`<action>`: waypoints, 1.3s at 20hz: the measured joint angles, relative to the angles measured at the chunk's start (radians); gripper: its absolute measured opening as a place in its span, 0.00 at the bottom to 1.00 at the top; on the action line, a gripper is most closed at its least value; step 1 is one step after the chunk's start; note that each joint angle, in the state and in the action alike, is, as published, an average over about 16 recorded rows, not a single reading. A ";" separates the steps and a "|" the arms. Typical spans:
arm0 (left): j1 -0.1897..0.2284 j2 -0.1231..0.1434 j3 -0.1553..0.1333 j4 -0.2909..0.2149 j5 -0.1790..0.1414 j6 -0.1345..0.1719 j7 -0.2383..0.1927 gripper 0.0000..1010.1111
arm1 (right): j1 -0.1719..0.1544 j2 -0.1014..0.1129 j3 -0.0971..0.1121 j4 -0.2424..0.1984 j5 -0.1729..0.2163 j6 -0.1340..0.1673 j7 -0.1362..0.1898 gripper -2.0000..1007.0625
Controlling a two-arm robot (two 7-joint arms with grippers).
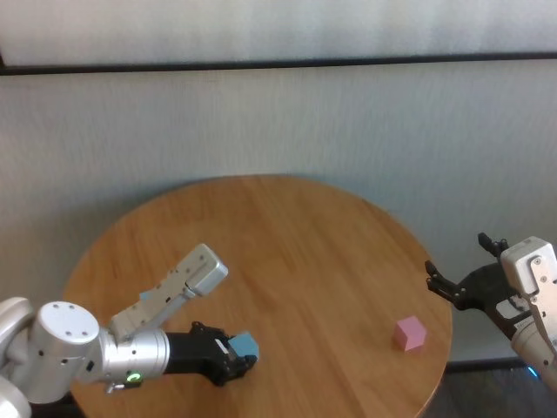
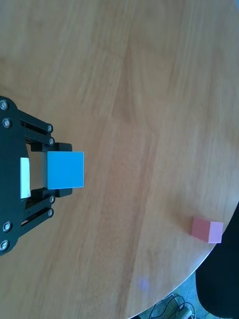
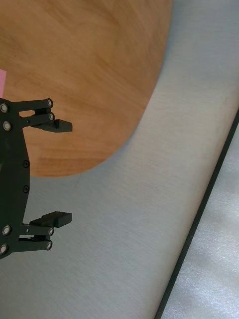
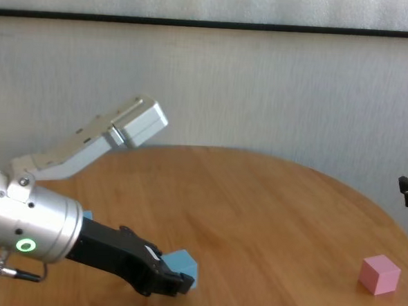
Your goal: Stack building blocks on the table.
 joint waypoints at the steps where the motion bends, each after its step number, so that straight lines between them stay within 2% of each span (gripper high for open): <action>1: -0.005 -0.006 0.003 0.008 0.002 0.000 -0.001 0.39 | 0.000 0.000 0.000 0.000 0.000 0.000 0.000 0.99; 6: -0.022 -0.031 0.011 0.037 0.009 -0.004 -0.003 0.39 | 0.000 0.000 0.000 0.000 0.000 0.000 0.000 0.99; 11: -0.028 -0.044 0.015 0.048 0.012 -0.009 -0.005 0.39 | 0.000 0.000 0.000 0.000 0.000 0.000 0.000 0.99; 20: -0.030 -0.048 0.018 0.051 0.015 -0.014 -0.004 0.39 | 0.000 0.000 0.000 0.000 0.000 0.000 0.000 0.99; 26: -0.028 -0.046 0.016 0.049 0.014 -0.014 -0.003 0.46 | 0.000 0.000 0.000 0.000 0.000 0.000 0.000 0.99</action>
